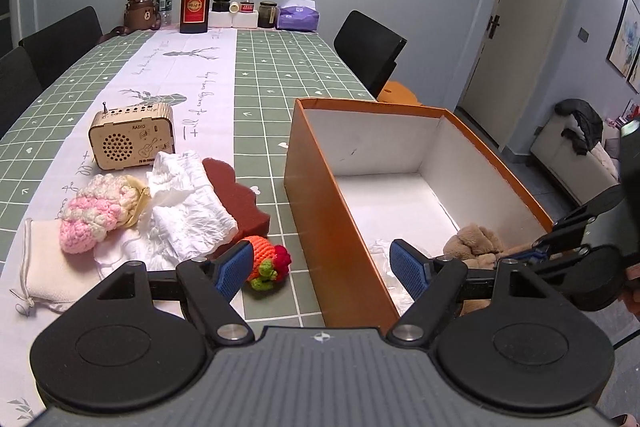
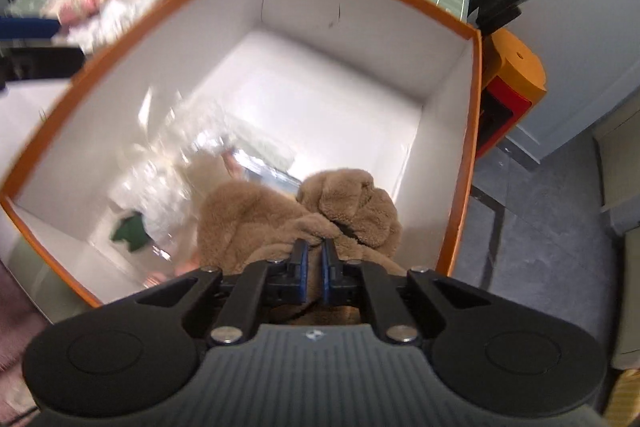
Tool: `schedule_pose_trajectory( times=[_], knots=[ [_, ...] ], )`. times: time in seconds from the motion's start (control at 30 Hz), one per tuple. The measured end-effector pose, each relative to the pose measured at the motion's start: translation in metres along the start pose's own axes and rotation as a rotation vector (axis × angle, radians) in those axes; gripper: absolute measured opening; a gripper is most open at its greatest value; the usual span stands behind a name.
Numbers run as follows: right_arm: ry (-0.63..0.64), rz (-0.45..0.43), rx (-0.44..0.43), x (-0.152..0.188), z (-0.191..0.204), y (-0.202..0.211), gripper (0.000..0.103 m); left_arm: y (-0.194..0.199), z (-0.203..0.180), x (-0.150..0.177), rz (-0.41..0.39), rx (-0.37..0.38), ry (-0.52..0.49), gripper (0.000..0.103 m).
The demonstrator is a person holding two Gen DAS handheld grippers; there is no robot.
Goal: Organize soft objects
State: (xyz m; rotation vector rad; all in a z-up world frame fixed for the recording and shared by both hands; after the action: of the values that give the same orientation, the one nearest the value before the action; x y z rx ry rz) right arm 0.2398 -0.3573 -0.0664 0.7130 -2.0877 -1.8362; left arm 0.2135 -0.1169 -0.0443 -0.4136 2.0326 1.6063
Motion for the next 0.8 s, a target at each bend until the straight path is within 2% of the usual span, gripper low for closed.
schedule_pose_trajectory(
  times=[0.07,0.17,0.3,0.47,0.53,0.6,0.67,0.73,0.77,0.8],
  knots=[
    [0.025,0.043,0.025,0.002,0.000,-0.011,0.001,0.000,0.000,0.000,0.002,0.000,0.001,0.091],
    [0.032,0.055,0.031,0.003,-0.002,-0.014,0.002,-0.003,0.003,0.001,0.016,-0.006,0.008,0.091],
    [0.029,0.054,0.056,0.005,-0.003,-0.011,0.002,-0.007,0.009,0.002,0.023,0.011,0.036,0.092],
    [0.051,0.039,0.108,0.004,0.002,-0.001,0.003,-0.007,0.016,0.003,0.034,-0.002,0.047,0.092],
    [0.044,0.033,0.124,0.005,0.002,0.003,0.008,-0.005,0.019,0.004,0.033,0.002,0.052,0.092],
    [0.045,0.017,0.158,0.005,0.005,0.010,0.021,-0.001,0.022,0.006,0.029,0.007,0.053,0.092],
    [0.047,-0.001,0.175,0.006,0.008,0.017,0.026,0.003,0.025,0.007,0.019,0.004,0.056,0.092],
    [0.043,-0.014,0.183,0.006,0.009,0.023,0.044,0.008,0.030,0.007,0.008,-0.002,0.066,0.092],
    [0.041,-0.030,0.197,0.006,0.010,0.027,0.057,0.010,0.032,0.008,0.004,-0.005,0.072,0.092],
    [0.043,-0.051,0.211,0.007,0.012,0.033,0.063,0.012,0.035,0.008,0.000,-0.009,0.078,0.092]
  ],
)
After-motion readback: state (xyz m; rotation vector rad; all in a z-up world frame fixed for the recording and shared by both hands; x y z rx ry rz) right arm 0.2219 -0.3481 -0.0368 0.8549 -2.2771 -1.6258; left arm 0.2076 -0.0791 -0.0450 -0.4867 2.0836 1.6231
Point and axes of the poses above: each gripper's, at about its wrist camera, not at the fingertips, and y roughly against the way its jaws point, z to its left, x to its underside, the point moved 7 cm from there along -y, roughly the way its jaws point, and after that the axes turned 14 degrees about z, right-handed, at the moved point
